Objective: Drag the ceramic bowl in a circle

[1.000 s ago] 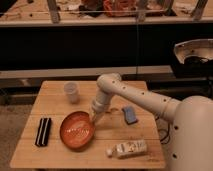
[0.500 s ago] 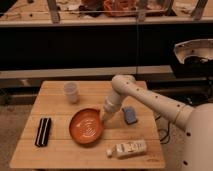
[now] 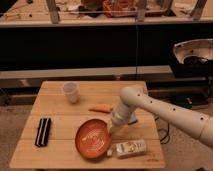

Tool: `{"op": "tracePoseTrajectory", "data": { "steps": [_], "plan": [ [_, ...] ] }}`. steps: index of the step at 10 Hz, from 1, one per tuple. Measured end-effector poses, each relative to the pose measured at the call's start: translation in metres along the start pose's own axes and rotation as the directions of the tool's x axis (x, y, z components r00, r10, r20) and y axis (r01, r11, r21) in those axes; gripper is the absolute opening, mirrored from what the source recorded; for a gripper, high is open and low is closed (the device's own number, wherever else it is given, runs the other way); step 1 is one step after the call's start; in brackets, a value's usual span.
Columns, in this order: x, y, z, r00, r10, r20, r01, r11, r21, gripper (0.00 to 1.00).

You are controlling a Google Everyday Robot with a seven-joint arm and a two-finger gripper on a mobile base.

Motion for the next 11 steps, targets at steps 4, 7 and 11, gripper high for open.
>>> {"op": "tracePoseTrajectory", "data": {
  "steps": [4,7,11],
  "plan": [
    [-0.004,-0.044,0.019,0.995,-0.089,0.037,0.090,0.996,-0.013,0.00],
    [0.020,-0.102,0.037,0.977,-0.204,0.059,0.205,0.979,-0.011,0.00],
    [0.088,-0.126,0.035,0.959,-0.274,0.077,0.275,0.961,-0.011,0.00]
  ]
}}
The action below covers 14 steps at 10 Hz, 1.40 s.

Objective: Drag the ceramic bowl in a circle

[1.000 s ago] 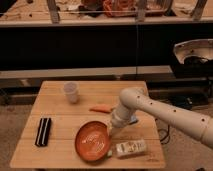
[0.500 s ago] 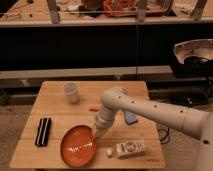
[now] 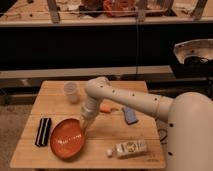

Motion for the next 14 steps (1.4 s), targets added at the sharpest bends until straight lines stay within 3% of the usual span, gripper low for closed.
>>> {"op": "tracePoseTrajectory", "data": {
  "steps": [4,6,9,11,14],
  "plan": [
    [0.058,0.038,-0.018,0.999,0.053,0.002,-0.053,0.998,0.025,0.00],
    [0.060,0.057,-0.022,0.995,0.097,-0.003,-0.097,0.994,0.043,0.00],
    [0.021,0.103,-0.032,0.982,0.188,-0.016,-0.187,0.980,0.066,0.00],
    [-0.026,0.120,-0.034,0.969,0.247,-0.030,-0.244,0.967,0.071,0.00],
    [-0.074,0.104,-0.026,0.970,0.240,-0.038,-0.238,0.970,0.055,0.00]
  ]
}}
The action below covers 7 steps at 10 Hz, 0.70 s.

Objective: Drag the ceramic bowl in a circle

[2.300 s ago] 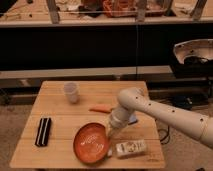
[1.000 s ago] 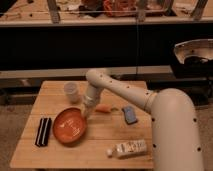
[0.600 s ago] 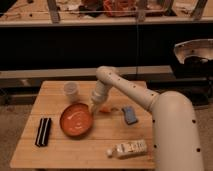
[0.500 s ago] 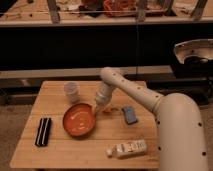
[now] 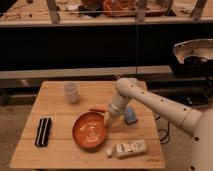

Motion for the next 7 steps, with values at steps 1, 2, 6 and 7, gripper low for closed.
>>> {"op": "tracePoseTrajectory", "data": {
  "steps": [1,2,6,7],
  "plan": [
    [-0.006,-0.008,0.002,1.000,-0.019,0.001,0.019,1.000,-0.009,0.00],
    [-0.011,-0.020,0.006,0.999,-0.046,0.007,0.046,0.999,-0.018,0.00],
    [-0.011,-0.096,0.033,0.981,-0.189,0.048,0.191,0.981,-0.036,0.00],
    [-0.002,-0.119,0.041,0.971,-0.233,0.061,0.235,0.971,-0.038,0.00]
  ]
}}
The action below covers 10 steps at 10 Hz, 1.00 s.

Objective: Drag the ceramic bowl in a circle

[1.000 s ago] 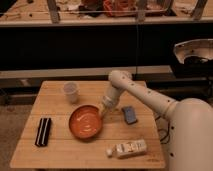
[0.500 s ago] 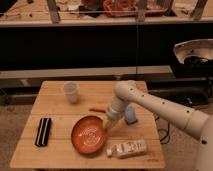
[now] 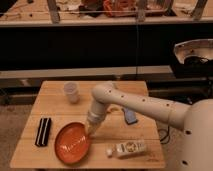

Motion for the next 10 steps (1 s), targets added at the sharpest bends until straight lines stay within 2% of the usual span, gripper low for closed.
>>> {"op": "tracePoseTrajectory", "data": {
  "steps": [1,3,5,6,8,10],
  "plan": [
    [0.014,-0.011,0.002,0.999,-0.033,0.008,0.033,0.999,-0.003,0.00],
    [0.048,-0.010,-0.001,0.999,-0.050,0.020,0.050,0.999,-0.010,0.00],
    [0.078,0.008,-0.009,0.999,-0.028,0.018,0.028,1.000,-0.002,0.00],
    [0.092,0.027,-0.016,1.000,0.003,0.017,-0.003,1.000,0.006,0.00],
    [0.096,0.058,-0.027,0.998,0.056,0.008,-0.056,0.998,0.016,0.00],
    [0.072,0.107,-0.036,0.990,0.143,-0.001,-0.143,0.989,0.032,0.00]
  ]
}}
